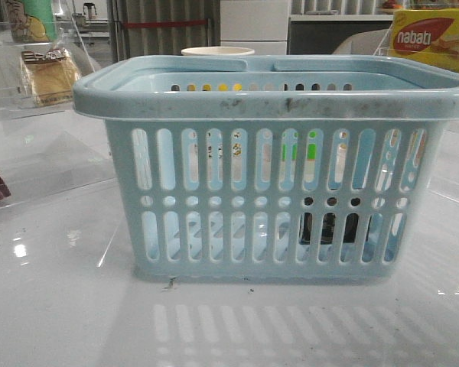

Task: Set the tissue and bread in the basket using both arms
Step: 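Reach the left gripper to the packaged bread cake and grasp it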

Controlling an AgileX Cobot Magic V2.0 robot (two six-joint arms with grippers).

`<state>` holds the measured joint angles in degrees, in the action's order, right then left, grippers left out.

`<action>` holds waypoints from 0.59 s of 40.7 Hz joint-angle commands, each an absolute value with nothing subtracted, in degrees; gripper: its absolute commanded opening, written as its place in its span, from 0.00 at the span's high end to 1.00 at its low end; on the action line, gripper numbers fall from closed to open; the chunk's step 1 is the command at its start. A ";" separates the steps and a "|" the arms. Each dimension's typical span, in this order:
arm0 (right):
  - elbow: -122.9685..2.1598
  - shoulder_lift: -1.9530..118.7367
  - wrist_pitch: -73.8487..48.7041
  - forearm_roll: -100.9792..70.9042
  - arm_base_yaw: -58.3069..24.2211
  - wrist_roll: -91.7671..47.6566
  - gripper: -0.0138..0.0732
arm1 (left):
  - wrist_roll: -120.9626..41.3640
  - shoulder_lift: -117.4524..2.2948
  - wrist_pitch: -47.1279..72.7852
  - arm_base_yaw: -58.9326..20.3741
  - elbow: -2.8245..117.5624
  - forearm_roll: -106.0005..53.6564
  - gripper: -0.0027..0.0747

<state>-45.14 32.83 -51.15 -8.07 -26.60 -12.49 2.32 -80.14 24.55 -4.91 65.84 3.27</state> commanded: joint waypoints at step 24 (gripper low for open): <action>-46.64 32.94 -47.58 -7.89 -26.64 -13.12 0.24 | 3.12 -109.71 11.49 -3.23 91.65 2.76 0.17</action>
